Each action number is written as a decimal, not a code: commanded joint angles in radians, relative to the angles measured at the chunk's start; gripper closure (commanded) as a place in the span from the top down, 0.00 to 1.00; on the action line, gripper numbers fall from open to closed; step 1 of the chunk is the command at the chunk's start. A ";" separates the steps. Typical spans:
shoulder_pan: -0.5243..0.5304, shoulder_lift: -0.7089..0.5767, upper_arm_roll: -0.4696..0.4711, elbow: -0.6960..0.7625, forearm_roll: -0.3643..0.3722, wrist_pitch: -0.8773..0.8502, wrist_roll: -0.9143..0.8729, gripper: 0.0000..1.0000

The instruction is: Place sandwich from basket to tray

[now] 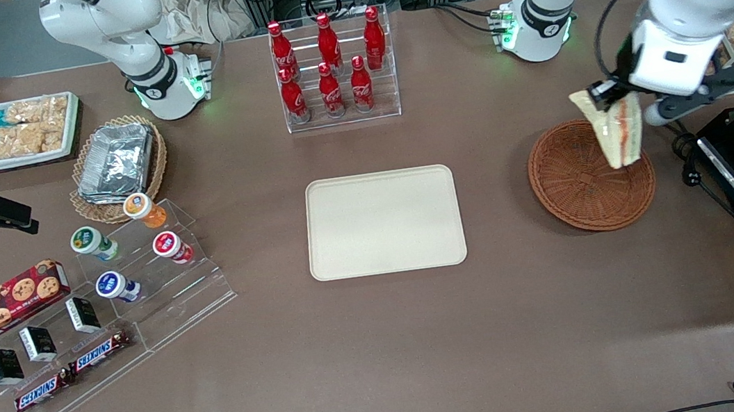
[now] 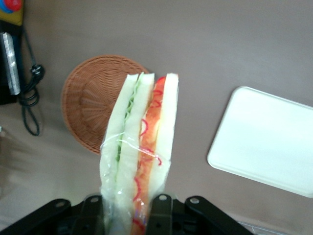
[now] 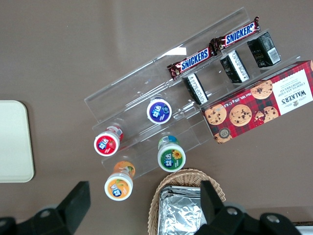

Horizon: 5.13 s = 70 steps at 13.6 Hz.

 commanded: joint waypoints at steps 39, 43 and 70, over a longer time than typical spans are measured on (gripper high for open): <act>-0.109 0.547 -0.289 -0.224 0.456 0.827 -0.450 1.00; -0.108 0.459 -0.289 -0.082 0.275 0.616 -0.430 1.00; -0.045 -0.078 0.241 0.012 -0.058 0.033 0.461 1.00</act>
